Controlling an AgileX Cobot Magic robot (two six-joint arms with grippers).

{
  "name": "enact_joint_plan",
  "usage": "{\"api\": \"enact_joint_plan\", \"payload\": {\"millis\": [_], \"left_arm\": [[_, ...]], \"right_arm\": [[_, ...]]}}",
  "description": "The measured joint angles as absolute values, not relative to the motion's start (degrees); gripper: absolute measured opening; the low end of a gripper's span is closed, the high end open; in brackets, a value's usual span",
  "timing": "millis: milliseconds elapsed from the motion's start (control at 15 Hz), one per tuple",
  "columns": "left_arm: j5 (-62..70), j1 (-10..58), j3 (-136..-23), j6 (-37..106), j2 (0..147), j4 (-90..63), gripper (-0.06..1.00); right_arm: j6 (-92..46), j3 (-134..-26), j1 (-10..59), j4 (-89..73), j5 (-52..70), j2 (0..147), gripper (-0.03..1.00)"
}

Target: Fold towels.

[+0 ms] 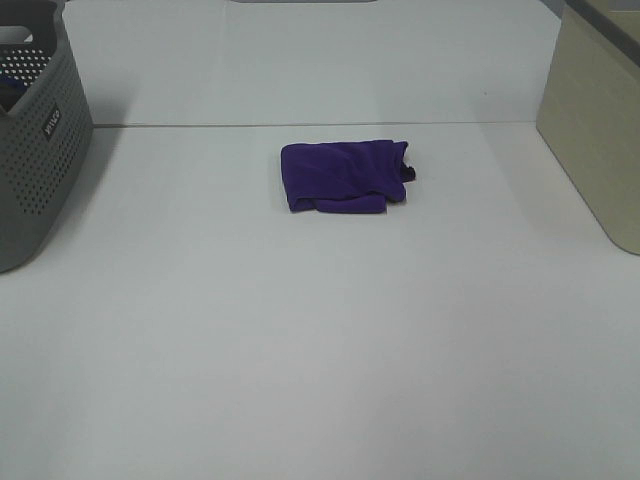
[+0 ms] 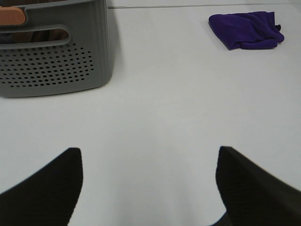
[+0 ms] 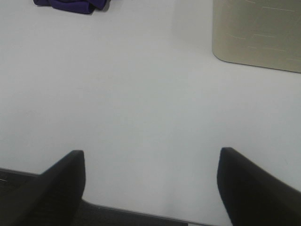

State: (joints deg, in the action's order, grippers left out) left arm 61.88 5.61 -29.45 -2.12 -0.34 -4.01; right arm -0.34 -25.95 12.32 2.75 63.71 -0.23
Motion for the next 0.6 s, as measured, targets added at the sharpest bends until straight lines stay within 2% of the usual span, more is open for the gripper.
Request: {"api": "enact_joint_plan", "payload": {"millis": [133,400,600], "left_arm": [[61.82,4.87,-29.45,-2.12,-0.34,-4.01,0.72],[61.82,-4.47,-29.45,-1.89,-0.34,-4.01,0.72],[61.82,-5.27,-29.45,-1.89,-0.34,-4.01,0.72]], "right_arm": [[0.00,-25.95,12.32,2.75,63.71,-0.23,0.76],[0.00,-25.95,6.47,2.58,63.71,-0.23,0.76],[0.00,-25.95,4.41,2.58,63.71,-0.23,0.76]]}}
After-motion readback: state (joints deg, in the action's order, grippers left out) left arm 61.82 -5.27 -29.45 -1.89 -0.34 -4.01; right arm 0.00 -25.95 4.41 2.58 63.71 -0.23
